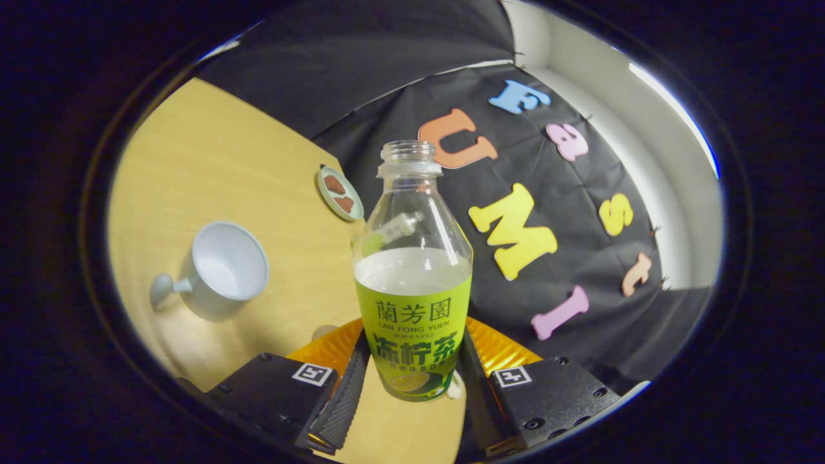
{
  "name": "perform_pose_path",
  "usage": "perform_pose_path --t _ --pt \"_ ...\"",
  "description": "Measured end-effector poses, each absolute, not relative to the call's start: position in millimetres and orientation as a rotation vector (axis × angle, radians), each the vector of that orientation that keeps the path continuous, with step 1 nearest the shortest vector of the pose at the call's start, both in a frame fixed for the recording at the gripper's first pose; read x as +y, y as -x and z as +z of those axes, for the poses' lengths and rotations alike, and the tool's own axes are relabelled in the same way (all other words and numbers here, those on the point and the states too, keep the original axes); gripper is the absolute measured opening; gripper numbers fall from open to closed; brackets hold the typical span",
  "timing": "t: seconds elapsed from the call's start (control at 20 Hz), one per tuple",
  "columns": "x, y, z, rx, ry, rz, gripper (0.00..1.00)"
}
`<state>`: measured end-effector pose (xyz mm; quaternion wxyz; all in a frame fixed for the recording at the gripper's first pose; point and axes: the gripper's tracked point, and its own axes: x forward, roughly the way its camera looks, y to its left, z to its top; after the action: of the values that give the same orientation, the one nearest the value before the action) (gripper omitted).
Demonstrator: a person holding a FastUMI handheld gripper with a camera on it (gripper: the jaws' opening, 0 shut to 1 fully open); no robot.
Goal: Take the bottle from table, then pour the juice into the cup, finally place the bottle on the coaster
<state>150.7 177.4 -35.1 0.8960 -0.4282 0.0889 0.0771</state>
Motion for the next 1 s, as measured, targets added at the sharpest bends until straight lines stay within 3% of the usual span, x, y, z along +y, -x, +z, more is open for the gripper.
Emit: perform_pose_path --t 0.5,0.75,1.0 --pt "184.3 -170.7 27.1 0.073 0.318 0.228 0.76" --pt "195.4 -199.9 8.4 0.093 0.14 0.343 0.77" --pt "180.9 -242.7 -33.8 0.162 0.046 0.337 0.77"
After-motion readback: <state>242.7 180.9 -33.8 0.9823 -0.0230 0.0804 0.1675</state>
